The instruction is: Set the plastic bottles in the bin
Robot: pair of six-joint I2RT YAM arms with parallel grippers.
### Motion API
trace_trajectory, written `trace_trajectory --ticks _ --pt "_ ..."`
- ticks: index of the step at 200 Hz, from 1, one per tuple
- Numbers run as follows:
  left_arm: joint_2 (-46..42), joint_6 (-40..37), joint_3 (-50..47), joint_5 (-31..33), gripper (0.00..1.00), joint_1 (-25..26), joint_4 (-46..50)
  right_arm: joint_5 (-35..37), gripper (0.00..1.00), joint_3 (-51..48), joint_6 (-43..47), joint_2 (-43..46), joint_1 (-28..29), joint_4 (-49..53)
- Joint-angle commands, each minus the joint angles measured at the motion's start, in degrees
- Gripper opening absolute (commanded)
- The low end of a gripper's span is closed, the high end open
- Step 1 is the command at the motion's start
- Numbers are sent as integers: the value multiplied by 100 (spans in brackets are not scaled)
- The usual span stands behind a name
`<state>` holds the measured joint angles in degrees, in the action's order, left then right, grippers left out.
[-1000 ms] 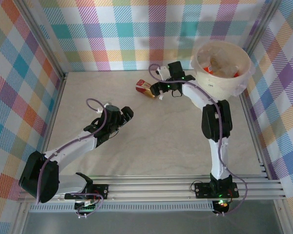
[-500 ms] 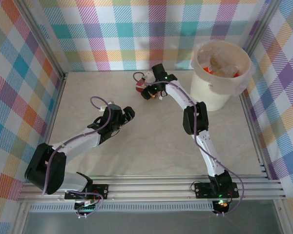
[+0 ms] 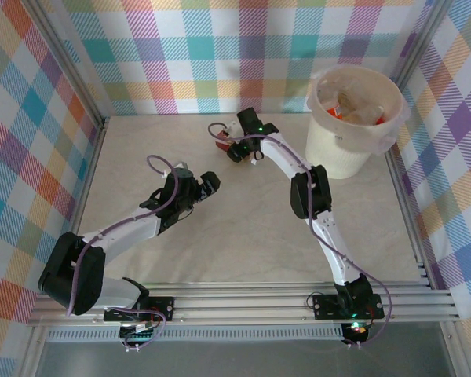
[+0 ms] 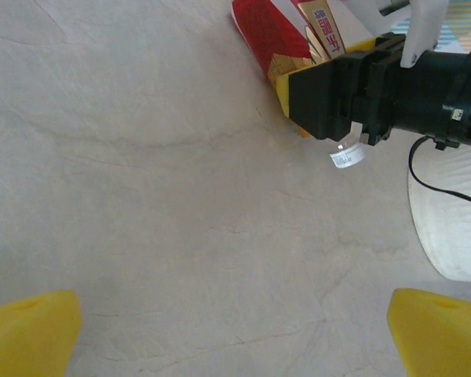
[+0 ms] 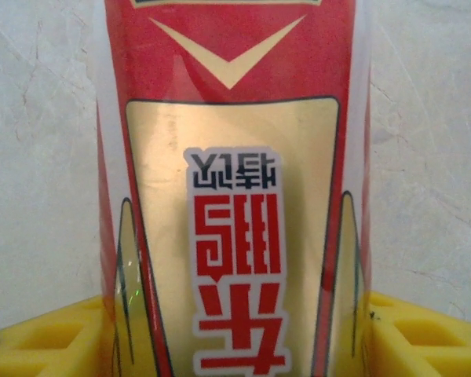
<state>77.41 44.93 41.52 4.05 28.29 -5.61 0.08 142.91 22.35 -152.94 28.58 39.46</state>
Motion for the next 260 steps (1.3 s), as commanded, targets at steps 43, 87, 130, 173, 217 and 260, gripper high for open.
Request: trace_trajectory --ticks 43,87,130,173,217,260 --pt "-357 -587 -10 -863 100 127 -419 -170 53 -3191 -846 2938 34 -1487" --pt "-332 -384 -97 -1253 100 328 -1190 -499 50 -5139 -1082 4912 33 -2116" --pt "-270 -265 19 -1565 100 543 -1715 -526 49 -6182 -1333 6374 25 -2452" --pt "-129 -169 222 -1583 100 677 -1972 -698 48 -6481 -1499 7429 -346 -2538" --pt "292 -54 524 -1671 100 725 -2214 -1353 47 -6275 -2237 7871 -1541 -2413" --pt "595 103 634 -1645 100 763 -2484 -1536 45 -5702 -2873 7767 -2592 -2140"
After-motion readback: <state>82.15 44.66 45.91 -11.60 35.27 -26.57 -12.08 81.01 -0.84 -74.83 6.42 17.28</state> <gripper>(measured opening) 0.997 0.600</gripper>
